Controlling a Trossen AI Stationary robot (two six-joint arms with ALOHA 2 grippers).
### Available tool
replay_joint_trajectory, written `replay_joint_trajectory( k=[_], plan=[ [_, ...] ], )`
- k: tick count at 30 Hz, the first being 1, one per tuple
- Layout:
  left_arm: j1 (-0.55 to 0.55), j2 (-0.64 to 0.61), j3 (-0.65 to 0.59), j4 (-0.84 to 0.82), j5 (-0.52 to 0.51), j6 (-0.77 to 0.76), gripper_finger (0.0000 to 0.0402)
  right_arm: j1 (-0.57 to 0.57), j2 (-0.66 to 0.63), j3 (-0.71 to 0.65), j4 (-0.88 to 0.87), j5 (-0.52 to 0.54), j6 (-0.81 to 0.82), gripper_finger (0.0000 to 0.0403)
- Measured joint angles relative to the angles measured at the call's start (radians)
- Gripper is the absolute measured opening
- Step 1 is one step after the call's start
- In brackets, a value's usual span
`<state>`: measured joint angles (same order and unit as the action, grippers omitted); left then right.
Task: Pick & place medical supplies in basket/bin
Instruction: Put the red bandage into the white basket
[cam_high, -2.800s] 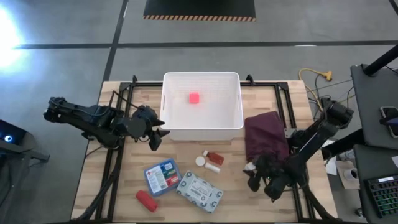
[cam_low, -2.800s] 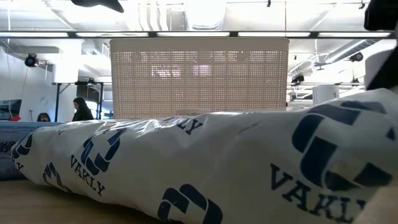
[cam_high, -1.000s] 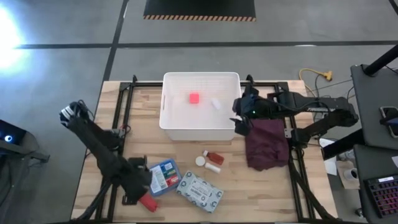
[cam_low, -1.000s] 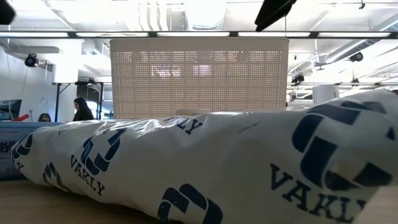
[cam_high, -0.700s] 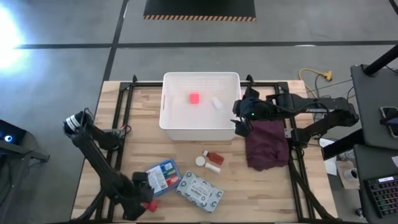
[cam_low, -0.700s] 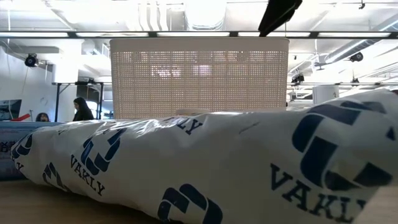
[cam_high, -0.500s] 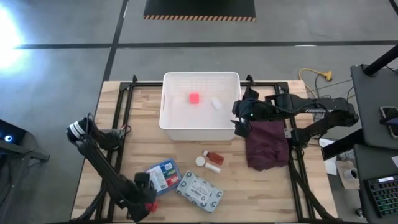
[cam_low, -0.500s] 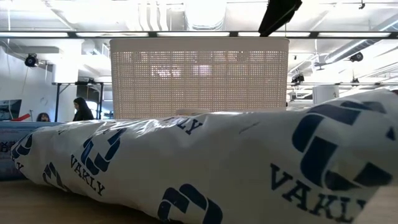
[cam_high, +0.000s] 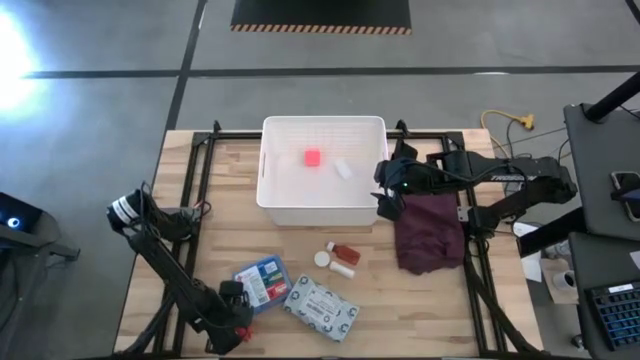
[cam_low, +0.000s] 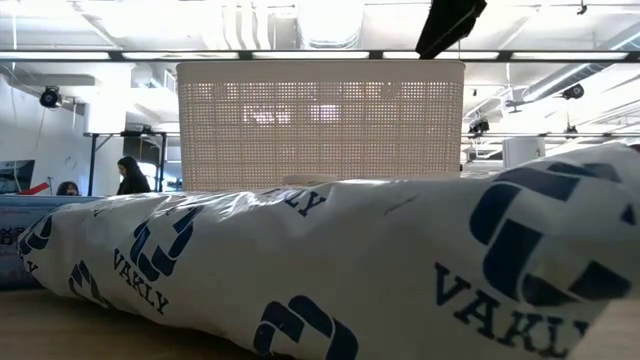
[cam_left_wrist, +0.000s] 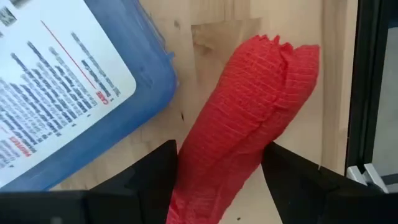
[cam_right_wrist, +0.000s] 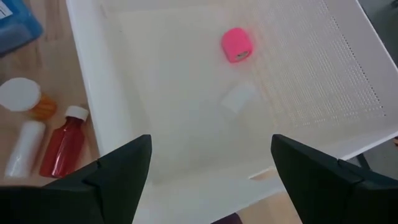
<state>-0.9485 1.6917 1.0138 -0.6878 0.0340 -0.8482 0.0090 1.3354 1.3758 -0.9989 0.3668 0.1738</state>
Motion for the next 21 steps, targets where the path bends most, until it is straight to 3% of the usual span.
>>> replay_joint_trajectory(
  k=[4,14,18,21],
  plan=[
    [0.0,0.0,-0.031,0.025,0.002,0.0,0.0194,0.0,0.0,0.0,-0.022,0.0,0.01,0.0322],
    [0.001,-0.003,-0.088,0.074,0.002,-0.004,0.0088,0.0,-0.001,0.0,-0.045,0.0,0.029,0.0312],
    [0.0,-0.044,-0.029,-0.016,0.001,-0.032,0.0073,0.0,-0.023,0.0,-0.042,0.001,0.029,0.0307],
    [0.0,-0.087,0.049,-0.237,-0.018,-0.051,0.0071,0.0,-0.057,0.0,-0.04,0.011,0.029,0.0303]
  ],
)
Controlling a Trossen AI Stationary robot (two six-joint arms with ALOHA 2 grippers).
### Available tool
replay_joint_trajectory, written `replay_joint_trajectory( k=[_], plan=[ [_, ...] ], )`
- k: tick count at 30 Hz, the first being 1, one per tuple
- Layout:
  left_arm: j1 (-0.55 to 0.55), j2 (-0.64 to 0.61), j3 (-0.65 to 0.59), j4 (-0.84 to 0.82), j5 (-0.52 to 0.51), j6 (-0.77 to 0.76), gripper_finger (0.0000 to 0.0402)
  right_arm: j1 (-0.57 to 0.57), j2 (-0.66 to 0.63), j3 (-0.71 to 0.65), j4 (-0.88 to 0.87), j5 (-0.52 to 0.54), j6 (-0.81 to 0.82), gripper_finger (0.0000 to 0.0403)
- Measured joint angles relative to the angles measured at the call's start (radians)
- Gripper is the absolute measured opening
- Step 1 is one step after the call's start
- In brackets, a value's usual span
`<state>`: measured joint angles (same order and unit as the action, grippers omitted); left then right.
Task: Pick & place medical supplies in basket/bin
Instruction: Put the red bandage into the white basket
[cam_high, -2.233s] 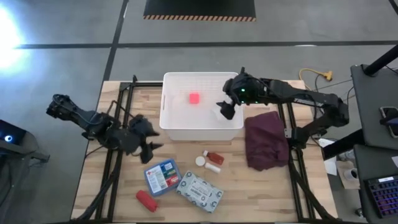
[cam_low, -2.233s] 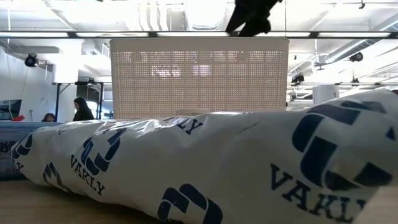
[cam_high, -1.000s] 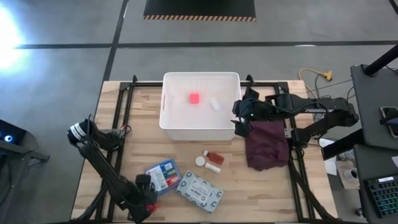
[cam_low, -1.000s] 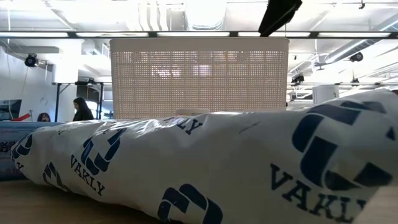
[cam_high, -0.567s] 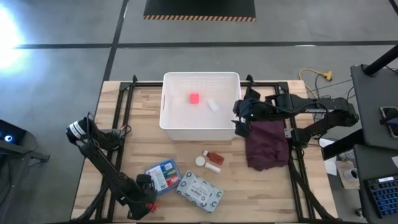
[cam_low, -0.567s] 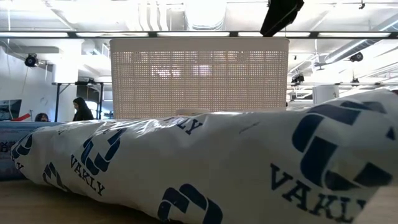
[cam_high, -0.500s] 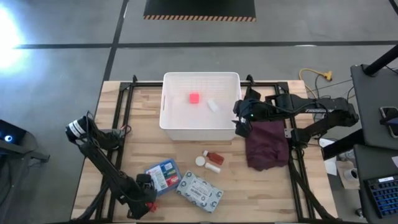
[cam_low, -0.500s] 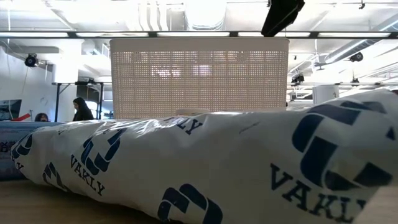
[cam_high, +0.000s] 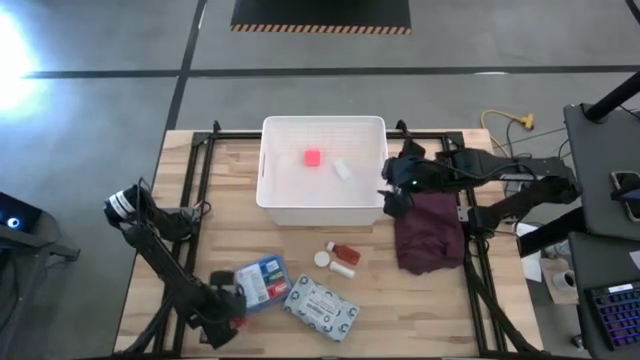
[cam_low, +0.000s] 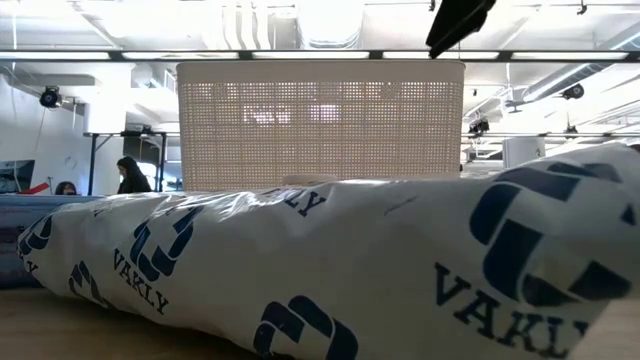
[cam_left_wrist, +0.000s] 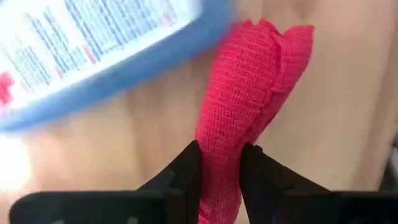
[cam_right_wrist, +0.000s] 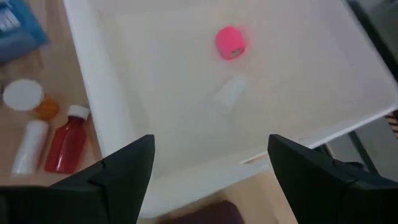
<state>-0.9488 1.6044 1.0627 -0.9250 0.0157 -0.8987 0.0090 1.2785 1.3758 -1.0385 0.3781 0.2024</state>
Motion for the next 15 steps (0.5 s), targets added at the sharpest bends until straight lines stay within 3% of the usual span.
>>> replay_joint_trajectory(
  k=[4,8,11,15],
  plan=[
    [0.0,-0.056,0.18,-0.317,-0.086,-0.045,0.007,0.0,-0.065,0.0,0.0,0.061,0.007,0.0301],
    [0.025,-0.094,0.38,-0.535,-0.264,-0.083,0.007,0.0,-0.135,0.0,0.001,0.121,0.028,0.0304],
    [0.089,-0.128,0.496,-0.639,-0.506,-0.106,0.0069,0.0,-0.171,0.0,0.002,0.125,0.039,0.0302],
    [0.283,-0.197,0.591,-0.621,-0.823,-0.038,0.0069,0.0,-0.19,-0.003,0.001,0.147,0.071,0.0302]
  ],
)
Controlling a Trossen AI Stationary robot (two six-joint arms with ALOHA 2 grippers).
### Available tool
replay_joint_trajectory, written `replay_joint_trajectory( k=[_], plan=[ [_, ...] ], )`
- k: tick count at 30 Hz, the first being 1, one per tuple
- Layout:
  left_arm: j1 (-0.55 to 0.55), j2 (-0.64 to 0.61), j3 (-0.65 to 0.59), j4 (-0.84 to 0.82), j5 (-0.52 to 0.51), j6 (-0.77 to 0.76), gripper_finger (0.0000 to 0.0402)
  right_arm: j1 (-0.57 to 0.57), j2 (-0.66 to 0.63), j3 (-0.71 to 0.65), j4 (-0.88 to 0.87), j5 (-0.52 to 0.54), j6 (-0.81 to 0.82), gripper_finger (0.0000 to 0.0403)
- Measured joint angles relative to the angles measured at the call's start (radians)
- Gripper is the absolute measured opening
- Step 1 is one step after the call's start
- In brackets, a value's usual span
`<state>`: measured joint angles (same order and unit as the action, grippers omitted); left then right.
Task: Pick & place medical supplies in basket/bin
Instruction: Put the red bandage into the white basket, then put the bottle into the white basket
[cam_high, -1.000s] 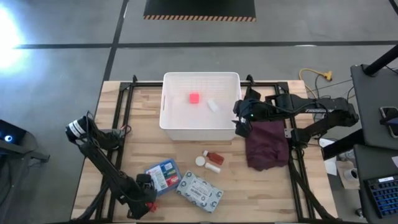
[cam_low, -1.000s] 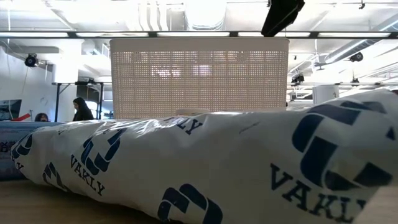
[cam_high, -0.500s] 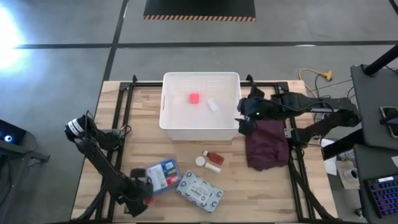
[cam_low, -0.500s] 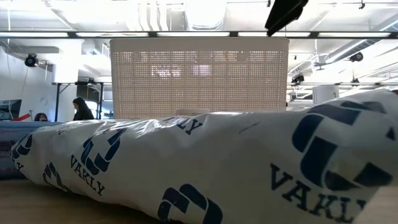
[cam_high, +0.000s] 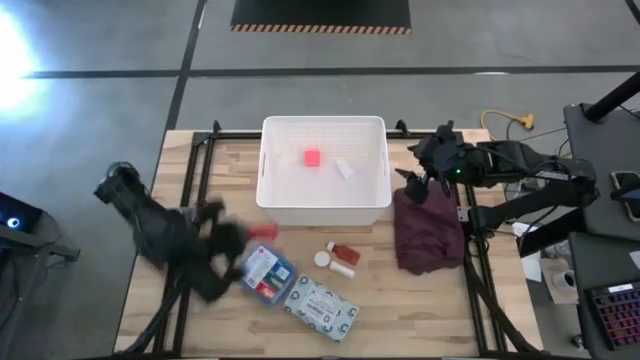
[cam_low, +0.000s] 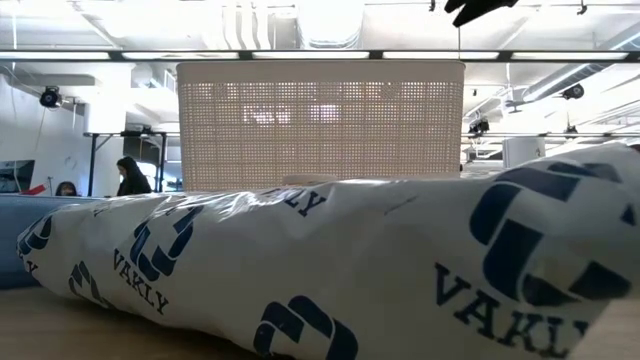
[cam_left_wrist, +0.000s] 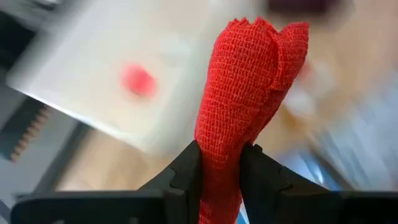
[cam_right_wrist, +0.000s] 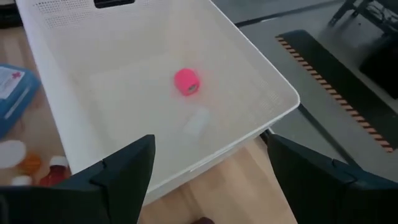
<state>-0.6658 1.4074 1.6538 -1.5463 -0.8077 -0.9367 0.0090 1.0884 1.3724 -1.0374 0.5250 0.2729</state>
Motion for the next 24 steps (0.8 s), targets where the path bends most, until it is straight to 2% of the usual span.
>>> replay_joint_trajectory(
  k=[2,3,5,8,10,13,17,20,24],
  plan=[
    [0.145,-0.038,0.018,0.065,-0.043,0.145,0.0069,0.0,-0.001,-0.003,-0.002,0.001,0.009,0.0302],
    [0.224,-0.056,0.017,0.113,-0.033,0.238,0.0069,0.0,-0.001,-0.004,-0.001,0.001,0.009,0.0301],
    [0.389,-0.083,-0.013,0.27,0.045,0.446,0.007,0.0,0.005,-0.006,-0.002,0.001,0.01,0.03],
    [0.607,-0.103,-0.086,0.543,0.23,0.745,0.0081,0.0,0.021,-0.011,-0.006,0.0,0.014,0.0299],
    [0.721,-0.105,-0.133,0.672,0.324,0.826,0.0098,0.001,0.029,-0.017,-0.006,-0.001,0.02,0.0301],
    [0.851,-0.088,-0.179,0.733,0.409,0.851,0.014,0.006,0.039,-0.027,-0.006,-0.001,0.043,0.0305],
    [0.918,-0.057,-0.199,0.709,0.475,0.837,0.0204,0.021,0.037,-0.049,-0.015,-0.002,0.084,0.031],
    [0.902,-0.062,-0.156,0.682,0.545,0.809,0.0244,0.04,0.032,-0.053,-0.057,-0.001,0.11,0.0313],
    [0.837,-0.078,-0.076,0.624,0.532,0.802,0.0272,0.059,0.031,-0.053,-0.08,0.0,0.111,0.0313]
  ],
)
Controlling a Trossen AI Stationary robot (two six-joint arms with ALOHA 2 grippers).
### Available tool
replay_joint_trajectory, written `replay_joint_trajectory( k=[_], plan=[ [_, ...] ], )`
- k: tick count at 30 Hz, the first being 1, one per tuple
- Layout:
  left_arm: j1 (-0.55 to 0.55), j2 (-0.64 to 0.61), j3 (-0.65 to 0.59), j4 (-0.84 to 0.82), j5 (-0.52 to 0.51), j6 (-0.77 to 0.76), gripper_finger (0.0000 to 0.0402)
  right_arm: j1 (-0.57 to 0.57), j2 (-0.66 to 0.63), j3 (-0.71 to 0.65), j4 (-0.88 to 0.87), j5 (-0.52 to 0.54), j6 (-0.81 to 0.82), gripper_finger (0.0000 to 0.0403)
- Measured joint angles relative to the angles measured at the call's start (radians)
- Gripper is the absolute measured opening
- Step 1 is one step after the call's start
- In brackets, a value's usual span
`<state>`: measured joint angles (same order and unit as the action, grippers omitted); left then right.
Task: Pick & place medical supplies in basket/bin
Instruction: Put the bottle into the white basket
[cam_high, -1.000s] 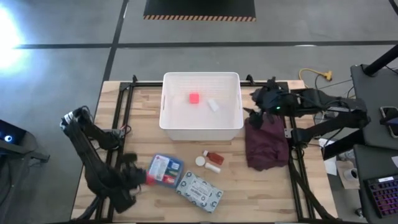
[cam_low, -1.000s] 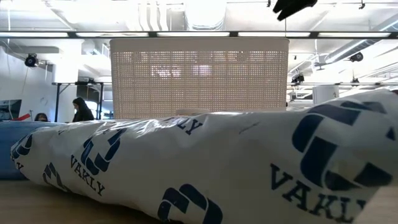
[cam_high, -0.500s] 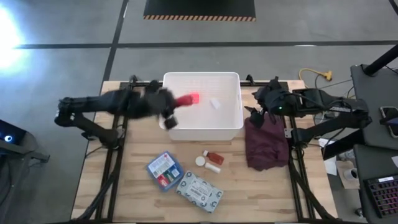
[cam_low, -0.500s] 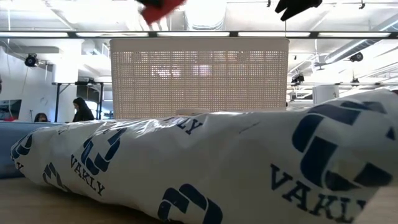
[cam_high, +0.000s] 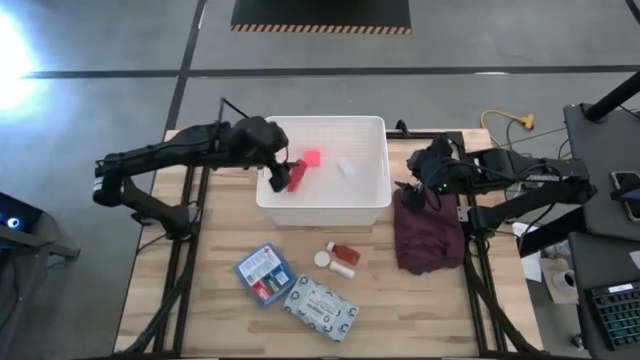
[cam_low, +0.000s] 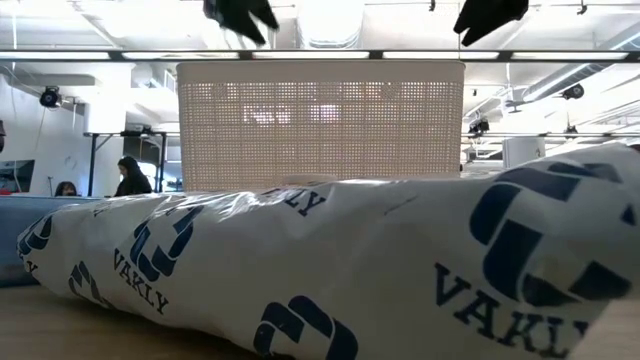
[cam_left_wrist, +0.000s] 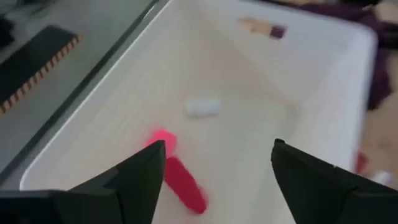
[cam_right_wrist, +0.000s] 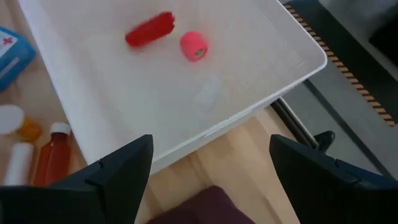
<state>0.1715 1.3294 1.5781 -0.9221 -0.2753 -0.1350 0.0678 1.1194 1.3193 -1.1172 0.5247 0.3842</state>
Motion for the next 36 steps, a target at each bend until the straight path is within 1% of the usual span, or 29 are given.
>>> replay_joint_trajectory(
  k=[3,5,8,13,15,18,22,24,27,30,33,36],
  plan=[
    [-0.082,-0.022,0.061,-0.044,-0.004,-0.006,0.0275,0.017,0.009,0.0,0.001,-0.01,-0.03,0.0314],
    [-0.158,-0.039,0.089,-0.089,-0.004,-0.015,0.0272,0.03,0.024,-0.009,0.004,-0.055,-0.046,0.0313],
    [-0.284,-0.057,0.087,-0.157,-0.038,-0.08,0.0264,0.042,0.058,-0.037,-0.001,-0.154,-0.045,0.0309],
    [-0.472,-0.07,0.023,-0.227,-0.128,-0.313,0.0249,0.071,0.118,-0.123,0.012,-0.316,0.014,0.03],
    [-0.525,-0.071,-0.009,-0.255,-0.149,-0.404,0.0245,0.096,0.131,-0.172,0.056,-0.373,0.032,0.0296],
    [-0.586,-0.071,-0.066,-0.277,-0.164,-0.531,0.0242,0.141,0.129,-0.247,0.141,-0.419,0.082,0.0291],
    [-0.647,-0.078,-0.161,-0.279,-0.174,-0.658,0.0242,0.197,0.128,-0.375,0.273,-0.429,0.177,0.0287],
    [-0.678,-0.081,-0.21,-0.279,-0.174,-0.718,0.0242,0.229,0.128,-0.447,0.403,-0.44,0.229,0.0286],
    [-0.727,-0.094,-0.282,-0.279,-0.174,-0.817,0.0242,0.287,0.152,-0.543,0.663,-0.445,0.301,0.0286],
    [-0.78,-0.118,-0.345,-0.28,-0.172,-0.905,0.0242,0.33,0.224,-0.588,0.855,-0.403,0.345,0.0285],
    [-0.812,-0.143,-0.392,-0.278,-0.171,-0.962,0.0242,0.348,0.323,-0.602,0.932,-0.312,0.351,0.0285],
    [-0.828,-0.173,-0.425,-0.28,-0.168,-0.99,0.0242,0.342,0.422,-0.593,0.996,-0.289,0.389,0.0285]
  ],
)
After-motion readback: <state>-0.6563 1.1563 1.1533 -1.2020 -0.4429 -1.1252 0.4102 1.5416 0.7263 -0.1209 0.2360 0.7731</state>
